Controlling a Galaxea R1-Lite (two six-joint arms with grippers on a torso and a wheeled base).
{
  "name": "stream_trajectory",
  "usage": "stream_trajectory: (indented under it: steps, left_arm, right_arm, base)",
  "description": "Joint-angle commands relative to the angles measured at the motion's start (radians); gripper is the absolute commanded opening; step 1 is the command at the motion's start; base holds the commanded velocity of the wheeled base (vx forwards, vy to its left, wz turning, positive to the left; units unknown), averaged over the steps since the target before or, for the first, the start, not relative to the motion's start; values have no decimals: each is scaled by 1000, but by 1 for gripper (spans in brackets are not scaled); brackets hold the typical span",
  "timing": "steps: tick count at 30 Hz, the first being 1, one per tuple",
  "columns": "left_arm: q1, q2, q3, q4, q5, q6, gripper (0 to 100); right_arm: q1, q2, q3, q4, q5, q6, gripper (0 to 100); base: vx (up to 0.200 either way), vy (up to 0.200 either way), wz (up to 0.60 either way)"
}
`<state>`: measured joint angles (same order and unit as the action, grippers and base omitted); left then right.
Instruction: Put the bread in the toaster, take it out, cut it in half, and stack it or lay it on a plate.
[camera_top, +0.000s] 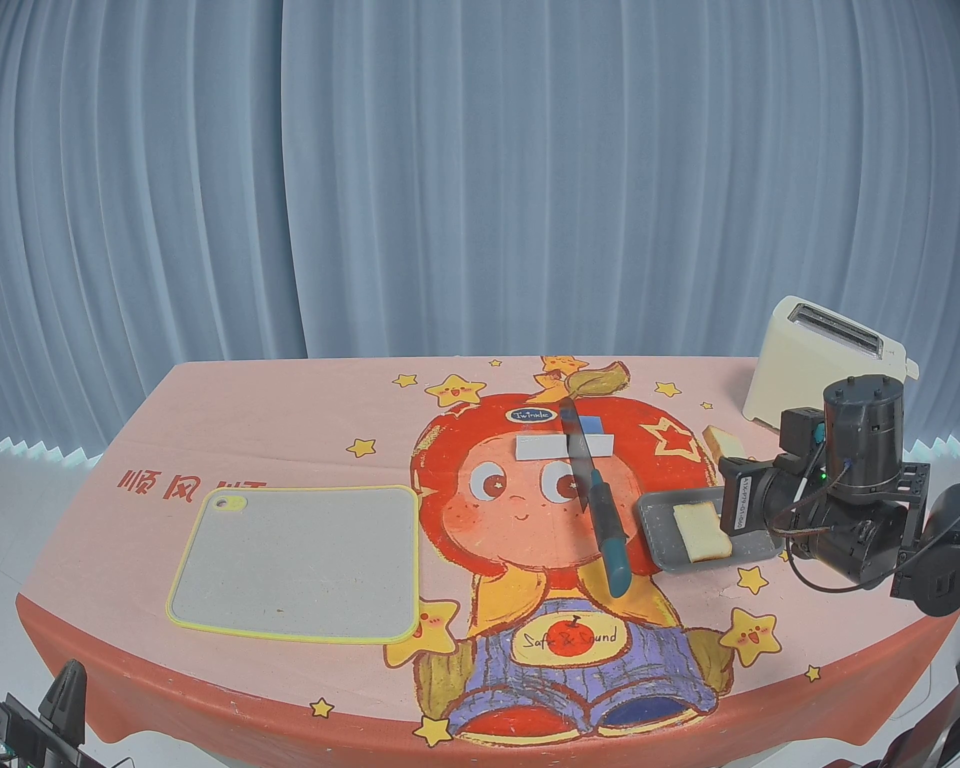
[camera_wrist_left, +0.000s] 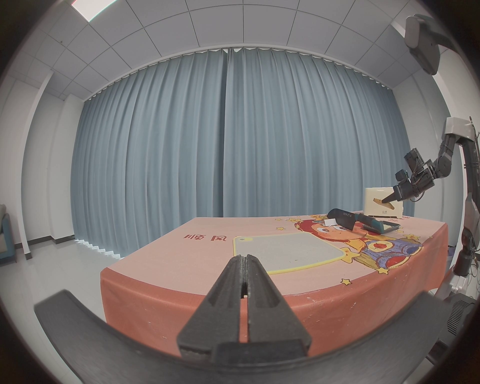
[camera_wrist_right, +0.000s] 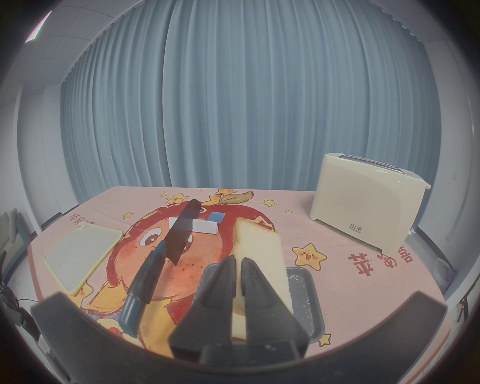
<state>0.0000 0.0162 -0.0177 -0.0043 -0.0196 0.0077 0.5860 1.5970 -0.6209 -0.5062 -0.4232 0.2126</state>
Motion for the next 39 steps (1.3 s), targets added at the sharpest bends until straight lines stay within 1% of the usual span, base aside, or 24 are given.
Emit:
stream_trajectory:
  steps: [1,22,39]
  left_arm:
    - [0,-16,18,0,0,0,0]
    - [0,-16,18,0,0,2,0]
    - [0,-16,18,0,0,2,0]
  right_arm:
    - [-6,12,-2,0,0,1,0]
    - [-8,100,6,0,-2,1,0]
    - [17,126,23,-2,-12,2,0]
  base:
    - [0,0,0]
    - [0,0,0]
    - [0,0,0]
